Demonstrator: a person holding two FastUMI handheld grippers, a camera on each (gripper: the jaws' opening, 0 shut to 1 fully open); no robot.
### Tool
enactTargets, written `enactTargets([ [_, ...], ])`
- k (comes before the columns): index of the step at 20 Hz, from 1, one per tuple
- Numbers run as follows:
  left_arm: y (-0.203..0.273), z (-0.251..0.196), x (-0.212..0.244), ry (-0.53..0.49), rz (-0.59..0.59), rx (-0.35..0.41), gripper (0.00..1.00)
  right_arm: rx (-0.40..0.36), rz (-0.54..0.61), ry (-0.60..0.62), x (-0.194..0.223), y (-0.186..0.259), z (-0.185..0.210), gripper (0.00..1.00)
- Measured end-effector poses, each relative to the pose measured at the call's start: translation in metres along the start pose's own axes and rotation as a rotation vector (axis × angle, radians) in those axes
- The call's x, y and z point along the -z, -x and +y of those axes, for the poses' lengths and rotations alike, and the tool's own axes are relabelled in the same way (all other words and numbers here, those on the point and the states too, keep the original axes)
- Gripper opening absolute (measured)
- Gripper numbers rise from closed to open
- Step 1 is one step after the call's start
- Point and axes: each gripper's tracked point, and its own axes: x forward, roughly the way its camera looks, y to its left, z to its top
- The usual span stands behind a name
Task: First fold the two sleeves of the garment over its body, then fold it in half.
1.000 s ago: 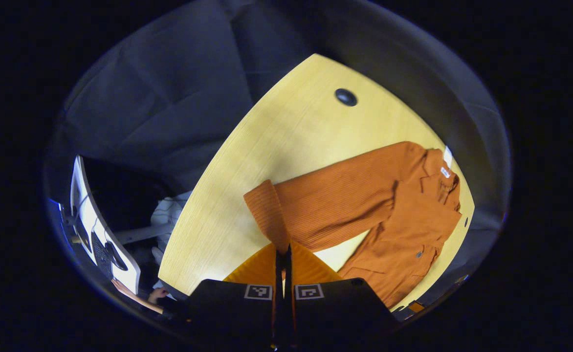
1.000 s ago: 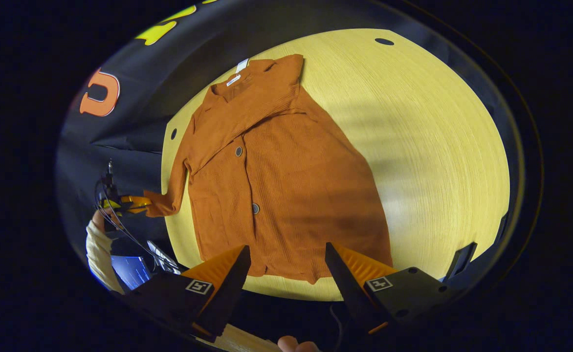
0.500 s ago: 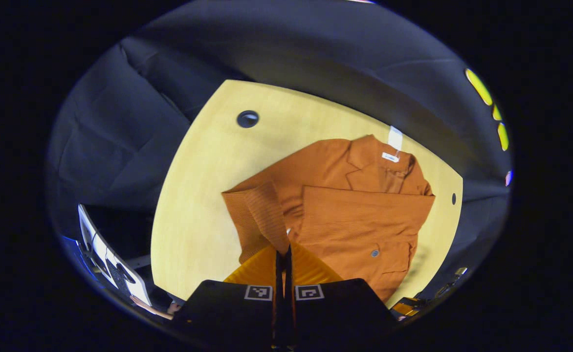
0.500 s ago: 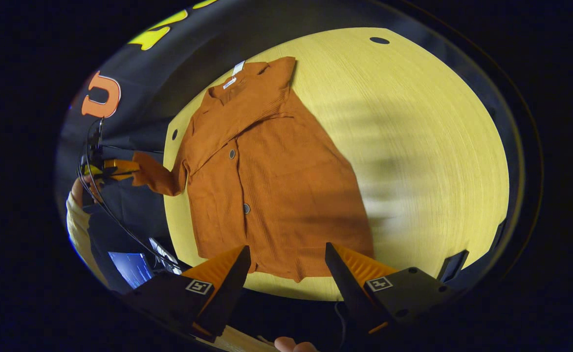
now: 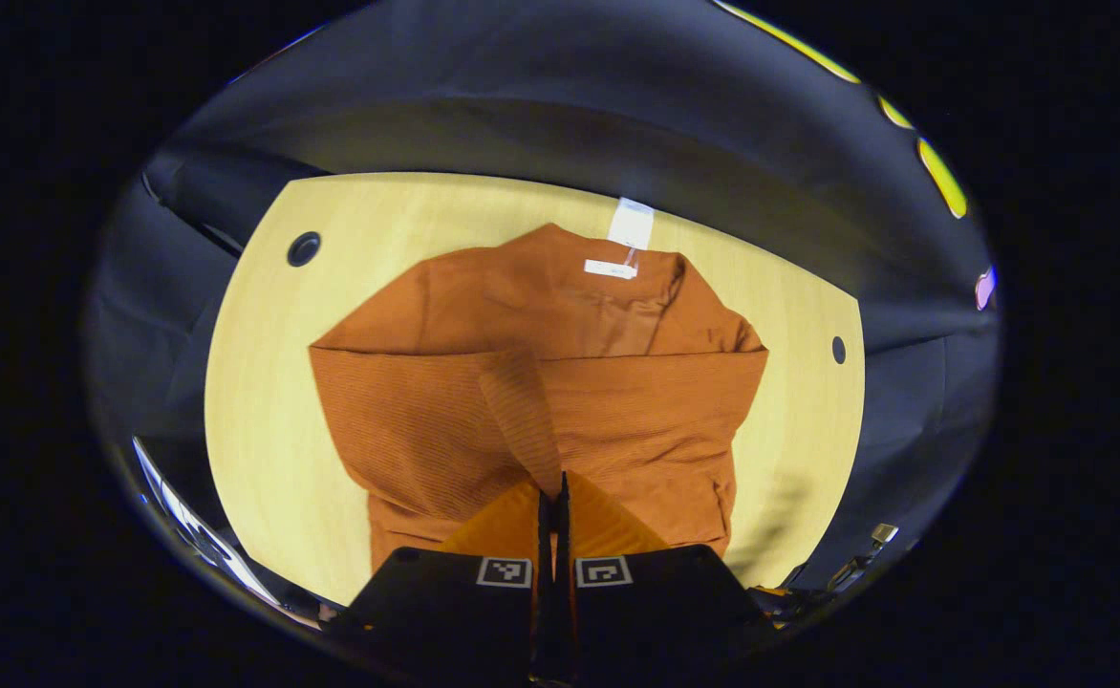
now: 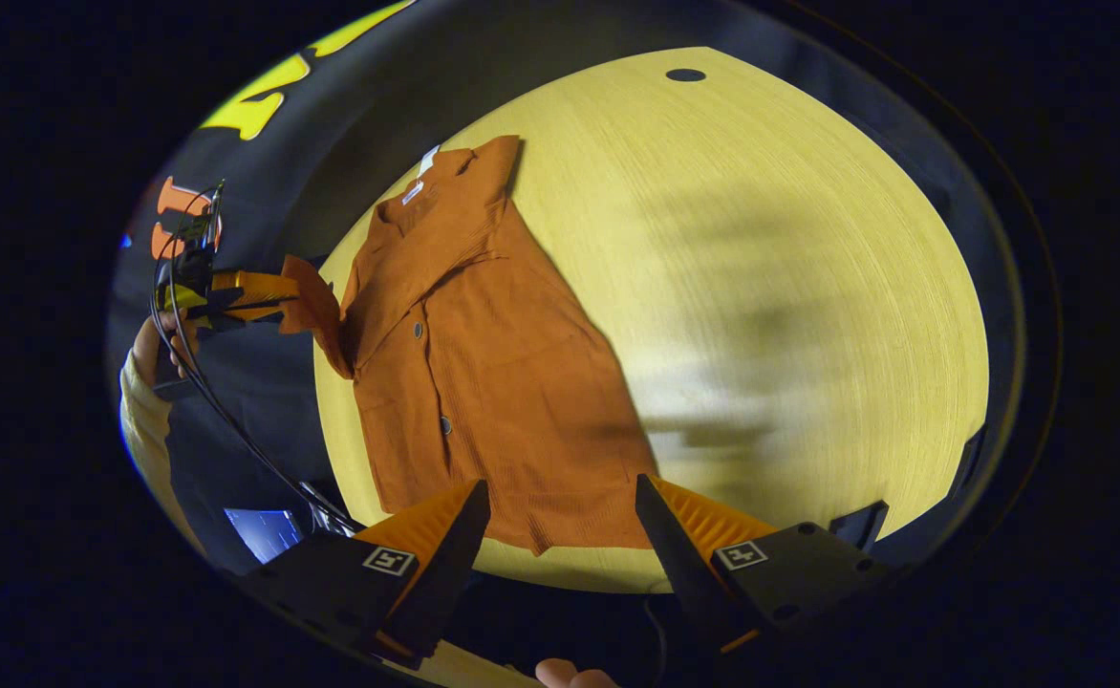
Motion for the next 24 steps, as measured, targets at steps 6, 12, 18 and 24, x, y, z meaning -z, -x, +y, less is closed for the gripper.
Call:
enactTargets([
  [6, -0.044, -0.082, 0.003, -0.069, 0.043, 0.040, 0.03, 0.030, 0.029, -0.019, 0.003, -0.005, -0.040, 0.97],
  [12, -0.088, -0.123, 0.006, -0.090, 0.061, 0.016, 0.03, 0.046, 0.023, -0.029, -0.007, -0.009, -0.057, 0.97],
  [18, -0.100, -0.125, 0.001, -0.074, 0.058, 0.004, 0.34, 0.053, 0.010, -0.059, -0.011, -0.009, -0.068, 0.97],
  [24, -0.088, -0.128, -0.005, -0.038, 0.001, 0.038, 0.96, 0.054, 0.006, -0.050, -0.004, -0.010, -0.065, 0.98],
])
